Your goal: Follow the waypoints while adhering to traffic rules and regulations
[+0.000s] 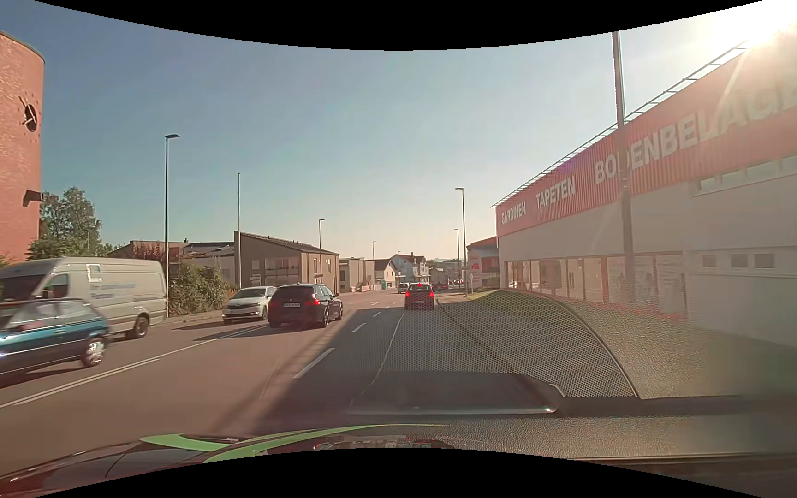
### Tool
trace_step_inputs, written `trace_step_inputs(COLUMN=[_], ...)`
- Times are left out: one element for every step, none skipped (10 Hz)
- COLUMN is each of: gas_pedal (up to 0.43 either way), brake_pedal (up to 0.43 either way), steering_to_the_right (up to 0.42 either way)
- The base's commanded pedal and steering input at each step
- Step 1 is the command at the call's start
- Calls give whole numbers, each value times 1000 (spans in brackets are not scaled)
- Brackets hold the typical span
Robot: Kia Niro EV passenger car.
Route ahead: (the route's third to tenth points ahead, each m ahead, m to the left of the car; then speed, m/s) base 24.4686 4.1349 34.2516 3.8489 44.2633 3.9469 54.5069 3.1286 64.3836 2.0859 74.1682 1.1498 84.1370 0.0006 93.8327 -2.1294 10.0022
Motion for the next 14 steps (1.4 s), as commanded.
trace_step_inputs(gas_pedal=[8,0,0,0,0,0,0,0,0,0,0,0,0,0], brake_pedal=[0,0,0,0,0,0,0,0,0,0,0,0,0,0], steering_to_the_right=[5,5,5,7,9,9,9,9,9,9,8,8,8,6])
